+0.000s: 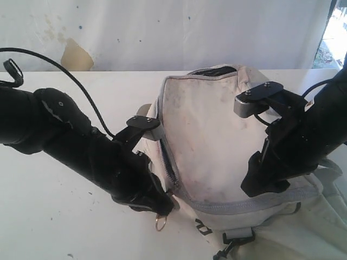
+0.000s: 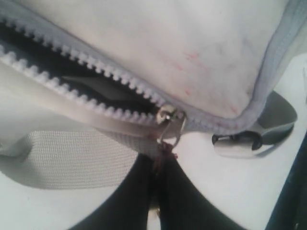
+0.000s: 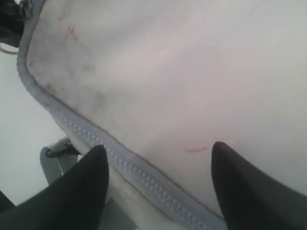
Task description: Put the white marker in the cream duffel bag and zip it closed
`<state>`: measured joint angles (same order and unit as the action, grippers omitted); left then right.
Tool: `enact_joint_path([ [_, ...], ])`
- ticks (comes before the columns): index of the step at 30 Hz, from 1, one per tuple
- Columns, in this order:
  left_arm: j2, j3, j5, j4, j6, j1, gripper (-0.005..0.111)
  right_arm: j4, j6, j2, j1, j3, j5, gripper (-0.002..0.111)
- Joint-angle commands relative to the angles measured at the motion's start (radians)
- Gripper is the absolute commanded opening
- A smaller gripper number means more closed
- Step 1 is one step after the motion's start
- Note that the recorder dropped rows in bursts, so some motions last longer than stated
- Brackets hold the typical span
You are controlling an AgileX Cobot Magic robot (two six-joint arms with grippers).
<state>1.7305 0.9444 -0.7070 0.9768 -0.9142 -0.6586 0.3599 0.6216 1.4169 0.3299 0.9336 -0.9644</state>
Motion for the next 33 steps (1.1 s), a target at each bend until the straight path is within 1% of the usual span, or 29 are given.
enact_joint_path([
  [1,-0.063,0.005,-0.043,-0.174,0.100,-0.004,0.000,0.003,0.011,-0.007,0.000,-0.006,0.011,0.058],
  [4,-0.090,0.005,-0.019,-0.204,0.106,-0.002,0.000,0.015,0.020,-0.007,0.000,-0.006,0.011,0.058],
  [6,-0.103,0.008,0.002,-0.210,0.104,-0.002,0.000,0.040,0.064,-0.007,0.000,-0.006,0.009,0.058],
  [11,-0.126,0.023,0.003,-0.210,0.035,-0.002,0.000,0.166,0.190,-0.007,0.000,-0.006,0.002,0.058],
  [15,-0.130,0.035,-0.018,-0.166,-0.004,-0.002,0.000,0.240,0.272,-0.007,0.000,-0.006,-0.013,0.058],
  [17,-0.123,0.033,0.005,-0.129,-0.053,-0.002,0.000,0.250,0.274,-0.007,0.000,-0.006,-0.020,0.058],
  [19,-0.104,0.033,0.041,-0.095,-0.045,-0.004,0.000,0.250,0.274,-0.007,0.000,-0.006,-0.022,0.058],
  [21,-0.079,0.033,0.089,-0.049,-0.001,-0.004,0.000,0.250,0.273,-0.007,0.000,-0.006,-0.022,0.058],
  [24,-0.041,0.033,0.140,-0.042,0.096,-0.004,0.000,0.245,0.270,-0.007,0.000,-0.006,-0.032,0.058],
  [25,-0.027,0.033,0.139,-0.042,0.153,-0.004,0.000,0.241,0.267,-0.007,0.000,-0.006,-0.035,0.058],
  [26,-0.012,0.033,0.129,-0.040,0.256,-0.004,0.000,0.237,0.263,-0.007,0.000,-0.008,-0.035,0.058],
  [27,0.001,0.038,0.095,-0.029,0.358,-0.004,0.000,0.232,0.265,-0.007,0.000,-0.008,-0.035,0.058],
  [28,0.010,0.047,0.061,-0.019,0.420,-0.004,0.000,0.232,0.263,-0.007,0.000,-0.010,-0.035,0.058],
  [29,0.019,0.059,0.014,-0.012,0.447,-0.001,0.000,0.232,0.256,-0.007,0.000,-0.012,-0.035,0.058],
  [31,0.025,0.079,-0.075,-0.012,0.433,-0.001,0.000,0.232,0.247,-0.007,0.000,-0.014,-0.036,0.058],
  [33,0.025,0.091,-0.123,-0.015,0.394,-0.001,0.000,0.232,0.245,-0.007,0.000,-0.014,-0.041,0.058],
])
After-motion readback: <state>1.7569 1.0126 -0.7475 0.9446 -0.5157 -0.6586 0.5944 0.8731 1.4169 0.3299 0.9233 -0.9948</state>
